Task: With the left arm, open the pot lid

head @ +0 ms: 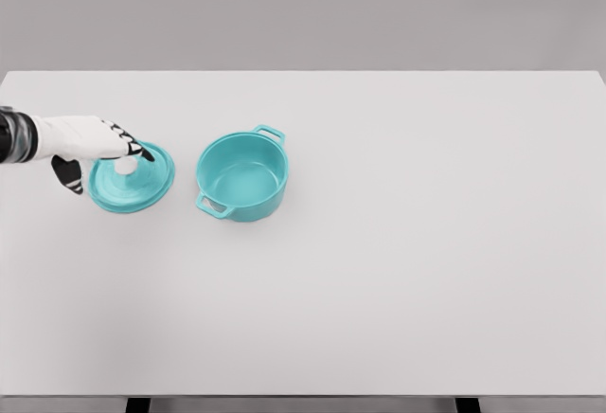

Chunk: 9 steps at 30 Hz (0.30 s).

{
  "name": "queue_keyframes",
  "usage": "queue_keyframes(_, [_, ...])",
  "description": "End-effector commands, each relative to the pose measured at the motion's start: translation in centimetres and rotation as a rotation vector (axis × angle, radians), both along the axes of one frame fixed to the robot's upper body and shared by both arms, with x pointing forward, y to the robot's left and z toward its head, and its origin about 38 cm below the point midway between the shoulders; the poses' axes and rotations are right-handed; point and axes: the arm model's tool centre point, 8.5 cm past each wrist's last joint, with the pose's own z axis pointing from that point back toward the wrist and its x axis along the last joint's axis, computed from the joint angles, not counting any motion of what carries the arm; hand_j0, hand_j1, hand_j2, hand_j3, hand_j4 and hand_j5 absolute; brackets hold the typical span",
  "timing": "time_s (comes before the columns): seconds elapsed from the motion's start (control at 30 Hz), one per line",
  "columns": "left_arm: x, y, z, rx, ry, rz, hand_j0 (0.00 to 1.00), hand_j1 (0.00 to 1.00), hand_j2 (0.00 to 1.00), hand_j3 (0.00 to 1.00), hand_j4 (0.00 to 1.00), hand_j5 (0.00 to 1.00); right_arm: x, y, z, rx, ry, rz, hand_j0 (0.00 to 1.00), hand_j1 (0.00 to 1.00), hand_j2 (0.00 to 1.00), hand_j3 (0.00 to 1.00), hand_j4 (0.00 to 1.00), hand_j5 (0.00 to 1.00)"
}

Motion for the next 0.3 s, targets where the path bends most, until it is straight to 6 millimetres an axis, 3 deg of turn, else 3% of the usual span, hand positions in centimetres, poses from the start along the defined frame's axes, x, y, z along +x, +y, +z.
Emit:
queue_keyframes(0.0, [0.9,2.9,0.8,-0.008,-0.016,0.091,1.00,1.00,1.00,1.00,1.00,1.00,0.0,0.0,0.0,0.000,0.000,0.000,1.00,1.00,1.00,1.00,1.00,1.00])
queue_keyframes(0.1, [2.5,7.6,1.7,-0.011,-0.048,0.246,1.00,1.00,1.00,1.00,1.00,1.00,0.0,0.0,0.0,0.000,0.000,0.000,1.00,1.00,1.00,1.00,1.00,1.00])
queue_keyframes(0.27, [2.6,8.0,1.5,-0.011,-0.046,0.262,1.00,1.00,1.00,1.00,1.00,1.00,0.0,0.0,0.0,0.000,0.000,0.000,1.00,1.00,1.00,1.00,1.00,1.00])
